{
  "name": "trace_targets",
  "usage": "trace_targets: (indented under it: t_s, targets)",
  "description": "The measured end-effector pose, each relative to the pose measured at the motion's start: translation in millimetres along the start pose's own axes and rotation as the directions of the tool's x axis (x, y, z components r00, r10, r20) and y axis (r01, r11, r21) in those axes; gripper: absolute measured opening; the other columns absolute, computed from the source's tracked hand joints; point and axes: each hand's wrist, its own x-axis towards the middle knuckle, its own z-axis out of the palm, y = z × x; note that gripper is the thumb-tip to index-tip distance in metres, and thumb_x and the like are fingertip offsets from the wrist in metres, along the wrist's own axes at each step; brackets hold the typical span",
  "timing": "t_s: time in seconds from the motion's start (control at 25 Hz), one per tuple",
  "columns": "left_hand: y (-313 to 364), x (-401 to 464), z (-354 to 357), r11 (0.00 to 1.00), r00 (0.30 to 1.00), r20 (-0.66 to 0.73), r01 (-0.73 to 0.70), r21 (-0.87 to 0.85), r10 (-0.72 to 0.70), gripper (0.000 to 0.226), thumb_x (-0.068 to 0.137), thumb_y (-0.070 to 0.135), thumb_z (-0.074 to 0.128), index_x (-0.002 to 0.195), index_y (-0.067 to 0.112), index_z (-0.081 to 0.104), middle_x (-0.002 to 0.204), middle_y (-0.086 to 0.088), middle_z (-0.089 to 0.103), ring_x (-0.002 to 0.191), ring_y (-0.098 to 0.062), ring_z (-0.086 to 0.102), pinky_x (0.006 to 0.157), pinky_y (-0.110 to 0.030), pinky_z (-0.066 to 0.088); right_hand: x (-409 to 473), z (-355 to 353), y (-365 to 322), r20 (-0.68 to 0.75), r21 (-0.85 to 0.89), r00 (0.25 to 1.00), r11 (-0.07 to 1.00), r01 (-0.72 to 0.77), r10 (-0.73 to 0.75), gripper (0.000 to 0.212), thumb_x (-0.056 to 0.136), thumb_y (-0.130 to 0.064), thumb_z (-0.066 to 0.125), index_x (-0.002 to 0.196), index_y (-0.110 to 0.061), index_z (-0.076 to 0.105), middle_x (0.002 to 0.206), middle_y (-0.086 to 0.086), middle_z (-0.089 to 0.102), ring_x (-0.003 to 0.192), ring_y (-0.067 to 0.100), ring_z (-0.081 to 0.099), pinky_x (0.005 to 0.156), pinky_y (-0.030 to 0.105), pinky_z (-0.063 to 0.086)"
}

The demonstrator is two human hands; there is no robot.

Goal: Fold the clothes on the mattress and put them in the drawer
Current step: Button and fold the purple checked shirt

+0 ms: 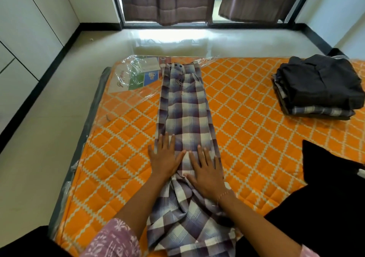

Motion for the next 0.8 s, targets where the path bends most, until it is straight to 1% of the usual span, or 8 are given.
trace_targets:
  t_s: [0.08,0.16,0.28,0.44,0.52,0.56,0.68,0.8]
  targets:
    - [-17.1,-1.0,8.5,1.0,1.0,0.016,-0.005,0.011,0.005,0.093,0.075,0.08,-0.011,0.151,0.027,-0.009,0.159,-0.001,-0.016,0.147,-0.021,-0.013,0.115,-0.055,-0.005,-16.0,22.6,4.5,0.015,0.02,1.0,1.0,0.001,-0.001,0.074,0.089,-0.07,0.007,0.142,-0.031,-0.027,0.146,0.002,-0.04,0.143,0.025,-0.028,0.112,0.045,-0.021]
    - [-22.7,5.1,10.1,0.998,1.0,-0.007,0.008,-0.057,-0.009,0.104,0.064,0.085,-0.021,0.151,0.027,-0.011,0.159,-0.002,-0.016,0.147,-0.021,-0.013,0.114,-0.054,-0.007,-11.7,25.7,10.7,-0.012,0.056,1.0,0.998,-0.029,0.029,0.076,0.084,-0.076,0.001,0.146,-0.036,-0.02,0.15,0.001,-0.035,0.142,0.023,-0.027,0.111,0.05,-0.021]
    - [-18.8,48.1,-3.1,0.993,0.994,-0.11,0.006,-0.116,-0.019,0.081,0.086,0.072,0.001,0.151,0.025,-0.01,0.159,-0.005,-0.013,0.147,-0.022,-0.01,0.115,-0.051,-0.003,50.5,-8.6,22.9,-0.206,0.019,0.975,0.997,-0.079,0.081,0.069,0.092,-0.067,0.011,0.152,-0.033,0.0,0.159,0.005,-0.015,0.147,0.024,-0.014,0.113,0.057,-0.005]
    - [1.8,132.8,-28.7,0.962,0.94,-0.214,-0.248,0.113,0.268,0.059,0.102,0.045,0.016,0.147,0.025,-0.016,0.159,-0.008,-0.013,0.147,-0.025,-0.013,0.115,-0.05,-0.007,167.0,-65.7,34.2,-0.22,-0.068,0.975,0.997,-0.024,0.008,0.062,0.1,-0.052,0.019,0.152,-0.028,-0.005,0.159,0.01,-0.015,0.147,0.028,-0.012,0.114,0.058,0.001]
    - [8.6,179.4,-40.4,0.987,0.963,-0.22,-0.164,-0.004,0.159,0.064,0.101,0.047,0.024,0.151,0.022,-0.007,0.159,-0.012,-0.011,0.147,-0.027,-0.009,0.116,-0.051,0.001,219.5,-83.5,42.5,-0.229,0.052,0.969,0.995,-0.083,0.093,0.067,0.099,-0.053,0.026,0.152,-0.023,-0.002,0.16,0.01,-0.007,0.148,0.028,-0.005,0.115,0.056,0.005]
    - [7.8,203.7,-51.0,0.979,0.975,-0.222,-0.071,-0.191,0.028,0.07,0.099,0.048,0.032,0.152,0.018,-0.001,0.159,-0.015,-0.007,0.147,-0.03,-0.002,0.116,-0.049,0.009,243.5,-92.9,49.4,-0.24,0.178,0.956,0.976,-0.127,0.169,0.073,0.097,-0.054,0.033,0.153,-0.019,0.002,0.16,0.011,0.002,0.147,0.03,0.004,0.115,0.055,0.01]
    - [-8.1,274.0,-79.3,0.712,0.979,-0.077,0.081,-0.697,-0.188,0.086,0.089,0.034,0.064,0.15,0.007,0.012,0.155,-0.022,0.015,0.141,-0.037,0.022,0.112,-0.043,0.027,312.8,-126.3,79.0,-0.137,0.687,0.924,0.706,-0.17,0.356,0.077,0.084,-0.044,0.067,0.141,-0.004,0.033,0.141,0.019,0.043,0.127,0.036,0.044,0.102,0.045,0.038]
    - [-20.1,321.5,-83.9,0.421,0.984,0.023,0.097,-0.902,-0.177,0.07,0.074,0.013,0.08,0.131,-0.001,0.042,0.131,-0.021,0.052,0.119,-0.034,0.052,0.1,-0.046,0.044,359.2,-143.0,112.5,0.073,0.928,0.921,0.313,-0.203,0.382,0.053,0.075,-0.029,0.079,0.111,0.003,0.057,0.109,0.021,0.057,0.101,0.036,0.057,0.092,0.046,0.046]
